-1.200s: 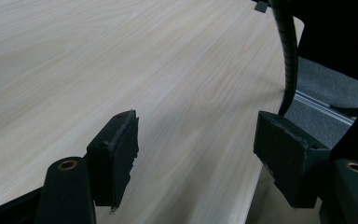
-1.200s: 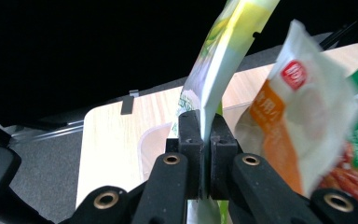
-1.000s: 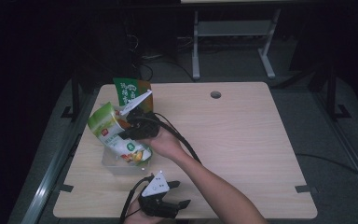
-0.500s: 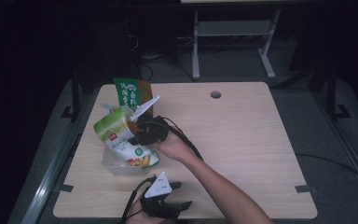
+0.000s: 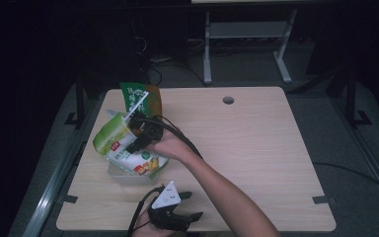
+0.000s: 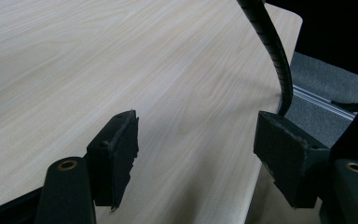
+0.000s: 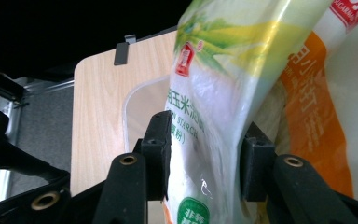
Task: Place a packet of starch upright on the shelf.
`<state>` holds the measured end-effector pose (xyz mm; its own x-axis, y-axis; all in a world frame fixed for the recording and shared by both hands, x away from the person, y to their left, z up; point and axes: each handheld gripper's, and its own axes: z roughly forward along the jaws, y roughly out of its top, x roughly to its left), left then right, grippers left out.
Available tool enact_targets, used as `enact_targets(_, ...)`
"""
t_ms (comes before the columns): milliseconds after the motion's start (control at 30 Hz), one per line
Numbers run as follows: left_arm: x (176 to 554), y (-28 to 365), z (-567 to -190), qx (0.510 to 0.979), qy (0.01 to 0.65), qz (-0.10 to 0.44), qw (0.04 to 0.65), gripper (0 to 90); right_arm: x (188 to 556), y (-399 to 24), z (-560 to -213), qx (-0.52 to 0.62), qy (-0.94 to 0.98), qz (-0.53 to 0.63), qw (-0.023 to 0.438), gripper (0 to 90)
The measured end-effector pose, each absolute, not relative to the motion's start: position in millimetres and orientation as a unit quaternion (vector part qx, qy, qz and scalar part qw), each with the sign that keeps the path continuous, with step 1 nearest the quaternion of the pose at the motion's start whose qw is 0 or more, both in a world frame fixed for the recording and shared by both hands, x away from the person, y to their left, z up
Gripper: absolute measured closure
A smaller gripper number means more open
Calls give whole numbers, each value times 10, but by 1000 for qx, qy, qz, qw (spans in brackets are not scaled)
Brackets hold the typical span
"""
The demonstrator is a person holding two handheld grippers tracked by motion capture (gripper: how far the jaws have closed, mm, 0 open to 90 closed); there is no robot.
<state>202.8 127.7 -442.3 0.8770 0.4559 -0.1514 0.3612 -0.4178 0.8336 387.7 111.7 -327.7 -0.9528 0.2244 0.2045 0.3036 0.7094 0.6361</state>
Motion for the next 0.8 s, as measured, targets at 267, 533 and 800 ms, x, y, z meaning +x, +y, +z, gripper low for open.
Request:
enact_targets(267,2021,1258,-4428,843,239,51,480,301,3805,1146,-3256,-139,-928,-345,40,886)
enact_targets(533,2010,1256,-4421,846,235,53,476,302,3662,1060,-3202,-165,-897,-409,28,894)
enact_targets(800,1989,1263,-4414,846,235,50,477,302,3667,1080,-3402,-184,-880,-437,23,890)
